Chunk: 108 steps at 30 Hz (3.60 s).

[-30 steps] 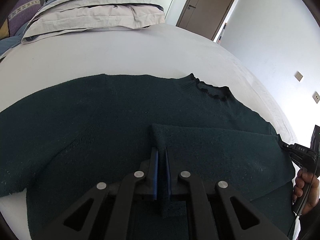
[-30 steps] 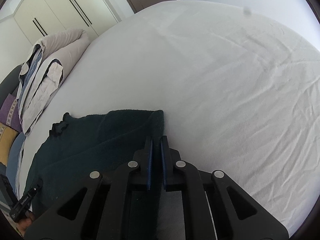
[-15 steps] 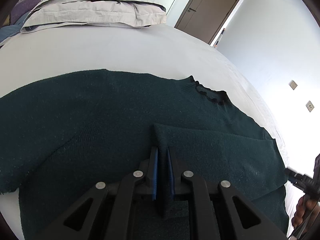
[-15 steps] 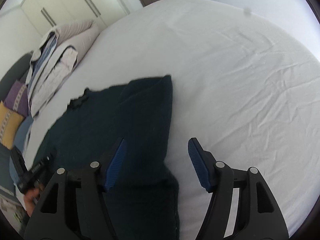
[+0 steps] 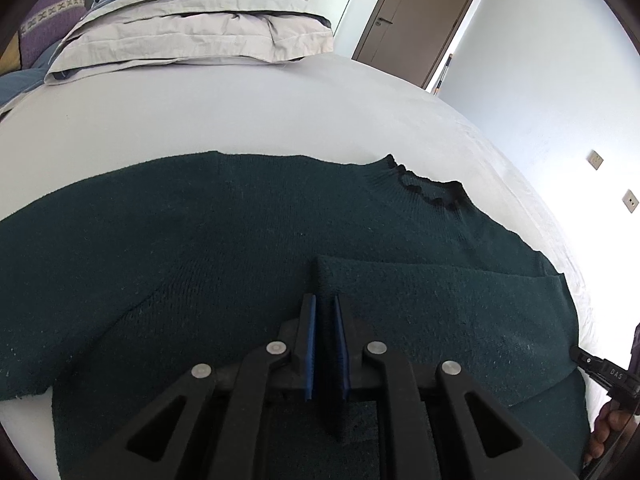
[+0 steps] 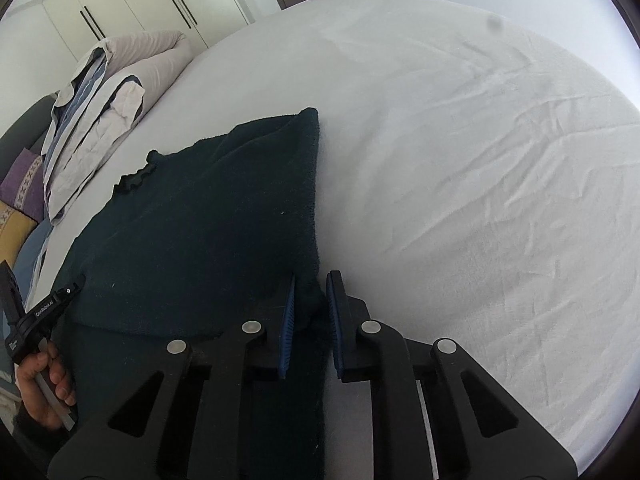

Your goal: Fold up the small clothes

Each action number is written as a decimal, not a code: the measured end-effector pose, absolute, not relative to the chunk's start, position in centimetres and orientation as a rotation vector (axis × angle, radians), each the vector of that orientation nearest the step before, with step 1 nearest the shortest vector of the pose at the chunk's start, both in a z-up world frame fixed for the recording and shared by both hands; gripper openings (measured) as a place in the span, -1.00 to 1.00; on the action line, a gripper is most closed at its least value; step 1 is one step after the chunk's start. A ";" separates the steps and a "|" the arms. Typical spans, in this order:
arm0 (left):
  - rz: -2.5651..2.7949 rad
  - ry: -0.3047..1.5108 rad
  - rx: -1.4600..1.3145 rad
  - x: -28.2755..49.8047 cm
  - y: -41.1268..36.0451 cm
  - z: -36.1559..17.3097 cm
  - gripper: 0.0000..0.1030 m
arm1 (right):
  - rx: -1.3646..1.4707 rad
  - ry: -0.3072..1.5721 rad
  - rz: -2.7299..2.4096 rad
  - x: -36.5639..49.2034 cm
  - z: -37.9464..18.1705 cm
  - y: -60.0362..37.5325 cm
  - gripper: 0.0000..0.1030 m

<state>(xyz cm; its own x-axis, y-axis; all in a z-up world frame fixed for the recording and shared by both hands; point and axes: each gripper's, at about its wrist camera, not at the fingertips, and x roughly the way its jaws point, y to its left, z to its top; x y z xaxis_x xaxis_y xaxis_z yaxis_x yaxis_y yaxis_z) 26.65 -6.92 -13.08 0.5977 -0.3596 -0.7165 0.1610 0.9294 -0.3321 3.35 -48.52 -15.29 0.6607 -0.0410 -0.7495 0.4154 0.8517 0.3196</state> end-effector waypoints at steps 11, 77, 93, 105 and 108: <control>-0.214 0.771 -0.539 20.1 9.2 -6.4 0.36 | 0.507 0.663 -0.218 -0.9 -8.2 -43.4 0.46; -0.294 0.776 -0.276 14.5 -2.8 -9.7 0.67 | 0.546 0.923 0.066 12.6 -13.3 -28.7 0.18; -0.219 0.713 -0.376 14.8 3.5 -8.1 0.62 | 0.371 0.893 -0.009 14.6 -11.0 -27.7 -0.89; -0.070 0.766 -0.394 21.2 7.5 -8.4 0.39 | 0.383 0.928 -0.074 15.0 -12.2 -34.9 -0.89; -0.053 0.792 -0.385 23.3 7.3 -8.8 0.38 | 0.380 0.926 -0.077 15.0 -13.2 -35.3 -0.88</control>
